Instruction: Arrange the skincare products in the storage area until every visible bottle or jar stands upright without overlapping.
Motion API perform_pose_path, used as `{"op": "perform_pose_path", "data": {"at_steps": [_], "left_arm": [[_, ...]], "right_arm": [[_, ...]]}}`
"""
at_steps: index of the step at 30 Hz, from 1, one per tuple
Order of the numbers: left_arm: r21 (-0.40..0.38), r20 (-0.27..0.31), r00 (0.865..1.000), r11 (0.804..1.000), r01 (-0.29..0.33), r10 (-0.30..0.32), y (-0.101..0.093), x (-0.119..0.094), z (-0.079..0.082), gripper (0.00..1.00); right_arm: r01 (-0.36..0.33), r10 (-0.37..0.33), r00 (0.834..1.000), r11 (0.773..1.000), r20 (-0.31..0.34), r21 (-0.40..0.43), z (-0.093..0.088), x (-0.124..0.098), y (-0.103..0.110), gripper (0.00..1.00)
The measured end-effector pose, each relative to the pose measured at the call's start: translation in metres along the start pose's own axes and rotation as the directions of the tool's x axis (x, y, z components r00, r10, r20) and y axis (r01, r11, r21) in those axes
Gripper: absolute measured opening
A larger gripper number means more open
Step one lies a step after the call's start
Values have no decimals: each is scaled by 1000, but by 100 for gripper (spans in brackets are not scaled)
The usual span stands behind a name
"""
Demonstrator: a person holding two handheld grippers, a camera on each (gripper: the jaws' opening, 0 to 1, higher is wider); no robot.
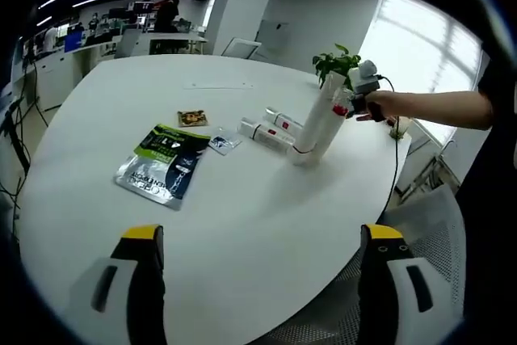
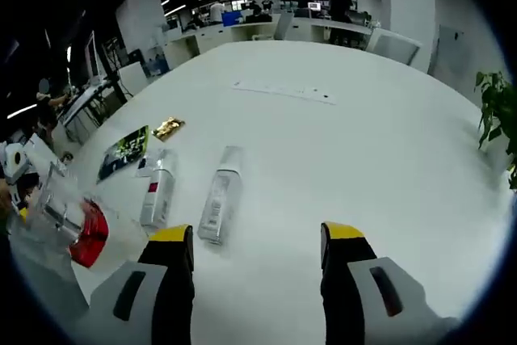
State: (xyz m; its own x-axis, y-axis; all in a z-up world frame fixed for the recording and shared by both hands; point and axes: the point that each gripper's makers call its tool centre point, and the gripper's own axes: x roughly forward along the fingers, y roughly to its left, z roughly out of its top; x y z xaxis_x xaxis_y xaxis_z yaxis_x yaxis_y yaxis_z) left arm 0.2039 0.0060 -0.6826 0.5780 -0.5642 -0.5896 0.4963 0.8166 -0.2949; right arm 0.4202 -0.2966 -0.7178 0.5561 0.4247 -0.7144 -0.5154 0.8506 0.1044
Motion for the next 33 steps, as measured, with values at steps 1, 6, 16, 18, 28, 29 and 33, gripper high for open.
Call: {"op": "perform_pose_path", "data": {"at_steps": [1, 6, 16, 18, 28, 29, 33], "left_arm": [[7, -4, 1000, 1000, 1, -1, -1, 1, 0, 94], [25, -26, 1000, 1000, 4, -3, 3, 5, -3, 94], [26, -38, 999, 1000, 5, -4, 11, 8, -8, 94], [25, -40, 999, 1000, 8, -7, 11, 8, -8, 94], [34, -24, 1000, 999, 4, -3, 13, 12, 5, 94], [37, -23, 1000, 999, 5, -4, 13, 12, 6, 94], [42, -21, 1000, 999, 9, -8, 13, 14, 10, 94]], "right_arm": [[-1, 1, 1000, 1000, -1, 3, 2, 4, 1, 61], [-21, 20, 1000, 999, 10, 38, 7, 15, 14, 57], [-56, 56, 998, 998, -22, 12, 9, 45, 23, 53], [-61, 62, 998, 998, -24, 11, 10, 47, 26, 51], [-82, 81, 996, 996, -38, -20, 14, 64, 38, 45], [-84, 83, 996, 996, -42, -30, 14, 66, 40, 44], [-90, 84, 994, 992, -67, -85, 12, 70, 43, 35]]}}
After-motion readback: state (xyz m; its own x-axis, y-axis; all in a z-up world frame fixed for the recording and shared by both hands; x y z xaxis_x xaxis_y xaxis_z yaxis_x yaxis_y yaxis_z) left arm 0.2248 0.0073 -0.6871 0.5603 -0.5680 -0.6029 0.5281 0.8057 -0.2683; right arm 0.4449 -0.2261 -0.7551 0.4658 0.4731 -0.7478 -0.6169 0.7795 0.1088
